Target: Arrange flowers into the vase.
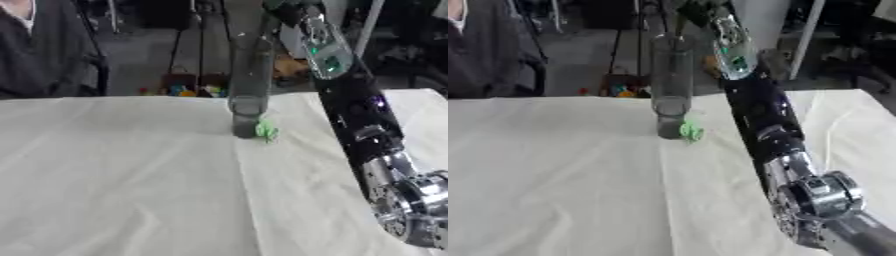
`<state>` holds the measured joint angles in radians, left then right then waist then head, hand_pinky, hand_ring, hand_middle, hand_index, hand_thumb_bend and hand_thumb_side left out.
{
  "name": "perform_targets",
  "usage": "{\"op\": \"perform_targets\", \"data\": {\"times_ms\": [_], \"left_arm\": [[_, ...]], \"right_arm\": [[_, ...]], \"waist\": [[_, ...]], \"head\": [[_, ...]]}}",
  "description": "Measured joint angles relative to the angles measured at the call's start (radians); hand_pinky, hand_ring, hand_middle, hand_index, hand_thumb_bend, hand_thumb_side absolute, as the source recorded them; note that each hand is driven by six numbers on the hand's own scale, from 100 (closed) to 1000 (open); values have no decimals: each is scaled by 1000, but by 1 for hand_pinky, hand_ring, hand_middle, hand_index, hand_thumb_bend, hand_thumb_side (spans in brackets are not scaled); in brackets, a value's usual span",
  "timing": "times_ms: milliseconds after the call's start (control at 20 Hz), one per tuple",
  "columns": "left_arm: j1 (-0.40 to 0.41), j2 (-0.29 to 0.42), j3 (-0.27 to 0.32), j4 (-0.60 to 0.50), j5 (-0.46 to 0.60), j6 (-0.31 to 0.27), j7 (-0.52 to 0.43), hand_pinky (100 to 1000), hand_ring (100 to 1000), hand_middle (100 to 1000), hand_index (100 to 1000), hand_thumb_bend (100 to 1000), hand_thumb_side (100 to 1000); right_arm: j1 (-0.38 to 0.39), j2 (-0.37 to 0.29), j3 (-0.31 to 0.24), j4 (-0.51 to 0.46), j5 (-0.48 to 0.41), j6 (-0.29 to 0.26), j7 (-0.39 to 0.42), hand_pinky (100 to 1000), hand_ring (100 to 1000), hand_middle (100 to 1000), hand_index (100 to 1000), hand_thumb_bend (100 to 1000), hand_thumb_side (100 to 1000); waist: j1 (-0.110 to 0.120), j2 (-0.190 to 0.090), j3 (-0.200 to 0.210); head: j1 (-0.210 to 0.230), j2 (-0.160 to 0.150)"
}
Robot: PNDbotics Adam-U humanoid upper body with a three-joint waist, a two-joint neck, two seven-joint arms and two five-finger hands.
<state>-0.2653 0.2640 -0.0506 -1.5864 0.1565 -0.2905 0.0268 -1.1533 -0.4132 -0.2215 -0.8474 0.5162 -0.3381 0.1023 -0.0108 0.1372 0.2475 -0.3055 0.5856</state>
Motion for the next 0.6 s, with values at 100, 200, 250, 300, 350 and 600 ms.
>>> {"op": "perform_targets", "data": {"times_ms": [100, 200, 250, 300, 350, 600], "left_arm": [[0, 0, 0, 0, 0, 0, 0, 920, 677, 755, 641, 1000, 516], [1, 0, 0, 2, 0, 0, 0, 920, 677, 755, 641, 1000, 516], [2, 0, 0, 3, 0, 0, 0, 920, 677, 755, 641, 1000, 516], [2, 0, 1, 3, 0, 0, 0, 920, 677, 755, 641, 1000, 516], [2, 0, 1, 4, 0, 0, 0, 920, 677, 755, 641, 1000, 516], [2, 0, 3, 5, 0, 0, 0, 920, 677, 755, 641, 1000, 517]], "right_arm": [[-1, -6, 0, 14, 17, -4, 21, 860, 964, 823, 852, 100, 702], [-4, -12, 2, 29, 33, -8, 50, 868, 972, 827, 865, 100, 713], [-6, -16, 3, 36, 42, -11, 66, 870, 975, 830, 868, 100, 720], [-8, -18, 3, 43, 48, -13, 82, 873, 981, 834, 872, 100, 737], [-9, -20, 3, 49, 52, -15, 95, 874, 983, 837, 873, 100, 743], [-9, -24, -4, 75, 51, -4, 132, 883, 1000, 859, 887, 100, 826]], "waist": [[0, -1, 0], [-2, -2, 0], [-3, -2, 0], [-4, -2, -1], [-4, -2, -1], [-4, -3, -8]], "head": [[1, 0], [3, 1], [5, 1], [6, 1], [7, 1], [12, 1]]}}
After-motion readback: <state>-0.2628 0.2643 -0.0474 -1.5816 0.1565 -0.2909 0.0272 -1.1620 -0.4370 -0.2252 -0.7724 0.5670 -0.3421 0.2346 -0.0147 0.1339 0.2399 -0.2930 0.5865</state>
